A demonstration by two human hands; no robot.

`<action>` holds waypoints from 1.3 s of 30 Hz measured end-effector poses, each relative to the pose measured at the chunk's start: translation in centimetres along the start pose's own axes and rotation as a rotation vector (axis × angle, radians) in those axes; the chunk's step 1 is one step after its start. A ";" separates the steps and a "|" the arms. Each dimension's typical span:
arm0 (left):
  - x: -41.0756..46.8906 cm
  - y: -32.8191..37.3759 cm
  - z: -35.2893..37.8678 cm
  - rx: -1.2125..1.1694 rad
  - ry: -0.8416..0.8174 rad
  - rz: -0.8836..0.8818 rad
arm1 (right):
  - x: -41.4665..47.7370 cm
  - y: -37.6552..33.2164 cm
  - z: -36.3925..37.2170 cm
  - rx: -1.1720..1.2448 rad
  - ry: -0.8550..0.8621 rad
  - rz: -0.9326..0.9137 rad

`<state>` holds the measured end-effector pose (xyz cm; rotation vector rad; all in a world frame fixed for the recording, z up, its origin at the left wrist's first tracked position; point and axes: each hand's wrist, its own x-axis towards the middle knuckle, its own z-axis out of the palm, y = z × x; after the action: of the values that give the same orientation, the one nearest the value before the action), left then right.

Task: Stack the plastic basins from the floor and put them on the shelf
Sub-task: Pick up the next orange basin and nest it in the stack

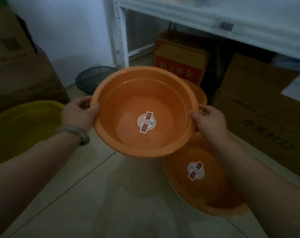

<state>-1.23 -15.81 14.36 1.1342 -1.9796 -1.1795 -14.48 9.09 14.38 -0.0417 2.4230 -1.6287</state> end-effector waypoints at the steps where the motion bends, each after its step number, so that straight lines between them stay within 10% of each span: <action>1: -0.6 1.1 0.9 -0.028 -0.014 0.023 | 0.3 0.1 -1.3 -0.037 0.083 -0.020; 13: -8.2 4.7 11.6 -0.066 -0.333 0.051 | -0.2 6.3 -14.3 -0.199 0.462 0.133; 31: -11.4 -1.6 14.7 0.330 -0.553 0.048 | -2.4 15.2 -14.8 -0.433 0.235 0.199; 39: -10.8 -2.8 15.7 0.387 -0.698 -0.068 | -1.8 16.5 -14.4 -0.171 0.171 0.359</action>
<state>-7.41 -0.60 4.28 1.0577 -2.8120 -1.3950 -13.91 28.80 4.76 0.4942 2.5038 -1.3115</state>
